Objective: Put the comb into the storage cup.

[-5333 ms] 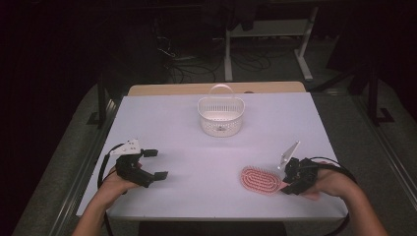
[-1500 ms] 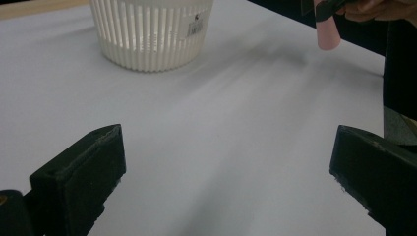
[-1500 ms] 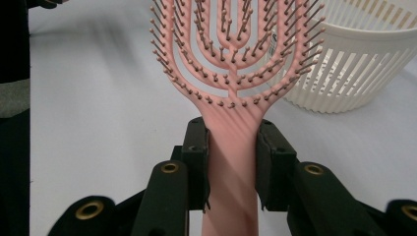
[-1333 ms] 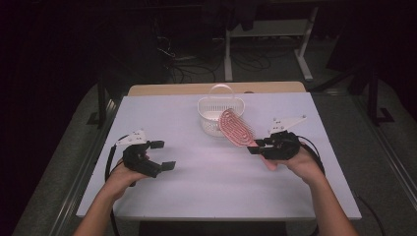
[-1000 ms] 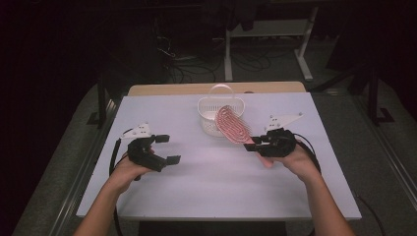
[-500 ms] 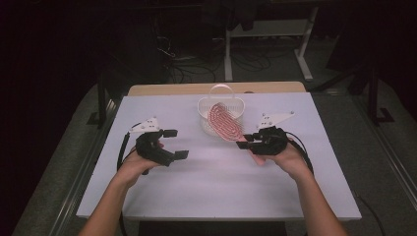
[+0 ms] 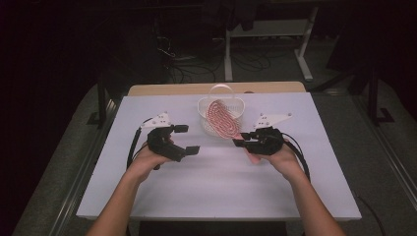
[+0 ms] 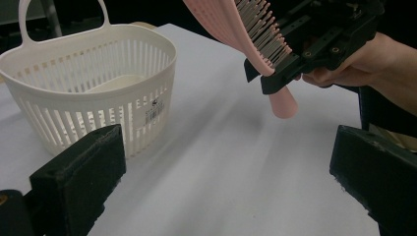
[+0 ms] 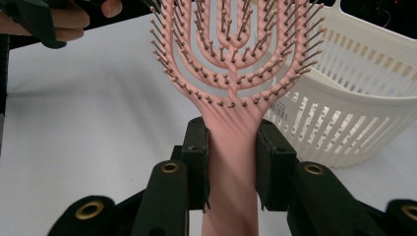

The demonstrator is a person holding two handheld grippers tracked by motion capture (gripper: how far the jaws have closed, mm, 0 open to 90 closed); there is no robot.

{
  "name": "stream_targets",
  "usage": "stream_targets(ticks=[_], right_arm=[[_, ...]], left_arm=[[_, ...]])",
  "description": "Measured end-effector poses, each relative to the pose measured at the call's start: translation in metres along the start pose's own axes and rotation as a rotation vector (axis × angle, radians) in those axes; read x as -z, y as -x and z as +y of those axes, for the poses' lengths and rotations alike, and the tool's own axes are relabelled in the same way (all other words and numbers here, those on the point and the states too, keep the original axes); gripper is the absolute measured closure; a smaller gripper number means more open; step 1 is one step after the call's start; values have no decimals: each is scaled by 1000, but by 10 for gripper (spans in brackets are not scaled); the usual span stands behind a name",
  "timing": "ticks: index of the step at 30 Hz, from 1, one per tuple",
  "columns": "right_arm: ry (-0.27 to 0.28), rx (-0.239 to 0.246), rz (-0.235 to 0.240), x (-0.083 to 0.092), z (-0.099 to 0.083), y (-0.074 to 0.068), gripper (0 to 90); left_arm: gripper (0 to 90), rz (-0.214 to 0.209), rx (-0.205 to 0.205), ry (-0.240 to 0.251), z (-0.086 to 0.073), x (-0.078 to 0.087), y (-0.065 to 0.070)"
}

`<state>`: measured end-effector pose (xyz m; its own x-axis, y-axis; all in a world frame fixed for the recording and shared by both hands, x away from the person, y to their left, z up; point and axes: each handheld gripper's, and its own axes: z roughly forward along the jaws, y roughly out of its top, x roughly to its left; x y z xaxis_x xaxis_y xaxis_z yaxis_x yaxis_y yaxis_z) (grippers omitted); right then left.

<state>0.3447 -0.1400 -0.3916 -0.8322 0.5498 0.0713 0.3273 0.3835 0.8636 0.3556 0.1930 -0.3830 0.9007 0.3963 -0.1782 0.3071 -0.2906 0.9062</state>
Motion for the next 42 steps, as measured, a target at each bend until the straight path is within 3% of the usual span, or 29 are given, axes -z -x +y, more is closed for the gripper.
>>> stream_targets(ticks=[13,27,40,42], right_arm=[[11,6,5,-8,-2,-10,685],[-8,44,57,-28,-2,-30,685],[-6,53,84,-36,-1,-41,685],[-6,53,86,-37,0,-42,685]], left_arm=[[4,-17,15,27,5,-3,8],[4,-29,38,30,5,-9,12],[7,-1,46,22,5,-16,17],[46,-2,49,28,5,-16,17]])
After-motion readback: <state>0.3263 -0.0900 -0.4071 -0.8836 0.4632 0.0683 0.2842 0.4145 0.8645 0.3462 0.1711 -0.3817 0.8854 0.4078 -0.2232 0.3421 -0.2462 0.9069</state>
